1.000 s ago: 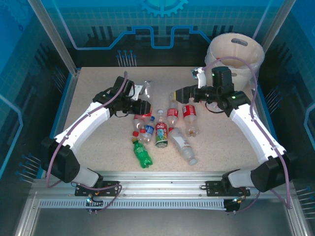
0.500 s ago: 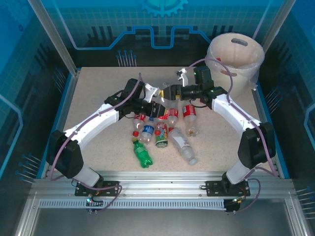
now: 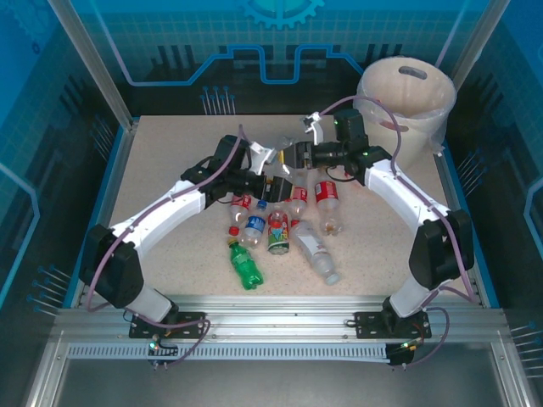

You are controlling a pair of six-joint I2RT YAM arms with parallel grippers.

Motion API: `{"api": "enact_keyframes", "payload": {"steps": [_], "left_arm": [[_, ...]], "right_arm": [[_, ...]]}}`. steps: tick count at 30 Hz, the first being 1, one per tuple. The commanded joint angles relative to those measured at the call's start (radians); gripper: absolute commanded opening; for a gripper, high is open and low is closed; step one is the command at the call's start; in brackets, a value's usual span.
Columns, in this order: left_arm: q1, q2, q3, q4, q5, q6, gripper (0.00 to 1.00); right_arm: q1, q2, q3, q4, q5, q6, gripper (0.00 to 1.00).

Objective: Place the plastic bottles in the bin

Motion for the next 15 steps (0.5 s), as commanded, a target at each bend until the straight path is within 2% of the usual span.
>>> {"api": "enact_keyframes", "payload": {"steps": [1,5,9,15], "left_arm": [[-0.008,-0.100,-0.035,0.049,-0.012,0.000,0.99],[-0.007,-0.171,-0.090,0.017,-0.110,-0.048,0.99],[-0.005,-0.214,-0.128,-0.099,-0.233,-0.134,0.99],[-0.005,-0.318,-0.223,-0.216,-0.367,-0.287,0.99]], "right_arm": [[-0.042,-0.074,0.064,-0.077,0.077,-0.085,0.52],[-0.105,-0.125,0.167,-0.168,0.255,-0.175,0.51],[-0.167,-0.179,0.240,-0.105,0.478,-0.235,0.45],[-0.255,-0.162,0.363,0.010,0.703,-0.318,0.44]]}}
